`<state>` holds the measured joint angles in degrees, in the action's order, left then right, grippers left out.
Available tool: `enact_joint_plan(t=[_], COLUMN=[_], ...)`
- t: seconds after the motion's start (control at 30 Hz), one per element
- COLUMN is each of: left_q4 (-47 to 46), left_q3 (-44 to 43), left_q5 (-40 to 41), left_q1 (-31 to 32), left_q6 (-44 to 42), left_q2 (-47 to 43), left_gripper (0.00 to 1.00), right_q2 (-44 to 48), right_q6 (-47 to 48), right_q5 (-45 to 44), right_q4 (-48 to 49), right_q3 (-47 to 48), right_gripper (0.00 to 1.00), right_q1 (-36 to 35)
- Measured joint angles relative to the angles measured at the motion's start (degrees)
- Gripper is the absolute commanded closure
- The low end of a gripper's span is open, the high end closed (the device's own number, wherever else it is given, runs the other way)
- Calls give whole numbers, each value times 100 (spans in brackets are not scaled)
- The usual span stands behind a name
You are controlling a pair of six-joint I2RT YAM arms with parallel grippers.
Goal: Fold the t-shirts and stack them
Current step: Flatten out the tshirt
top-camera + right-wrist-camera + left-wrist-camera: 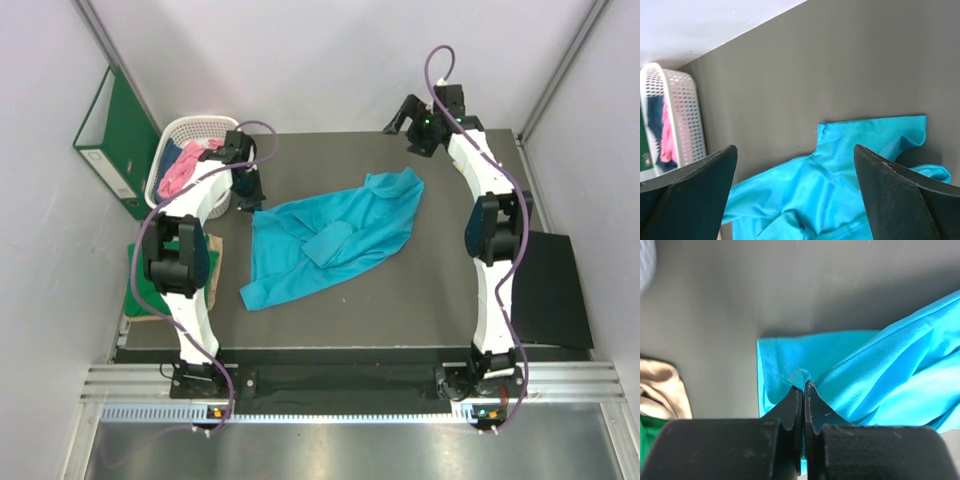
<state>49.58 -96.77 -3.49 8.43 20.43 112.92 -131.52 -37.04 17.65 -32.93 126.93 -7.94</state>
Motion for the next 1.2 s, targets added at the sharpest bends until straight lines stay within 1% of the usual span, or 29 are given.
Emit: enact_joint_plan(t=[0.17, 0.37, 0.67, 0.73, 0.87, 0.93, 0.97, 1.0, 1.03, 1.07, 1.1, 1.13, 1.2], left_q4=[-7, -4, 4, 4, 11, 17, 17, 20, 22, 24, 24, 28, 44], left_q3=[328, 428, 457, 461, 461, 461, 459, 459, 459, 459, 459, 457, 450], left_q5=[-90, -160, -160, -160, -157, -155, -153, -149, -142, -142, -142, -140, -140], left_q1=[52, 114, 127, 127, 129, 129, 129, 129, 129, 129, 129, 129, 129], left_q6=[48, 44, 44, 44, 44, 44, 44, 44, 44, 44, 46, 46, 46], left_q2=[-28, -31, -74, -94, -103, -103, -103, -103, -103, -103, -103, -103, -103], left_gripper=[100, 100, 100, 100, 100, 100, 100, 100, 100, 100, 100, 100, 100], right_q2=[-396, -490, -710, -870, -1119, -1180, -1200, -1226, -1259, -1311, -1384, -1488, -1628], right_q6=[170, 321, 358, 356, 293, 251, 234, 203, 192, 188, 162, 138, 57], right_q5=[-481, -761, -807, -734, -407, -247, -181, -81, -2, 83, 186, 332, 614], right_q4=[-356, -490, -479, -481, -369, -308, -278, -247, -227, -223, -229, -229, -203], right_q3=[164, -138, -157, -160, -83, -48, -44, -39, -24, 15, 72, 146, 214], right_gripper=[8, 12, 24, 30, 35, 40, 45, 56, 64, 84, 93, 98, 100], right_q1=[-66, 96, 372, 374, 369, 365, 361, 356, 352, 348, 341, 341, 326])
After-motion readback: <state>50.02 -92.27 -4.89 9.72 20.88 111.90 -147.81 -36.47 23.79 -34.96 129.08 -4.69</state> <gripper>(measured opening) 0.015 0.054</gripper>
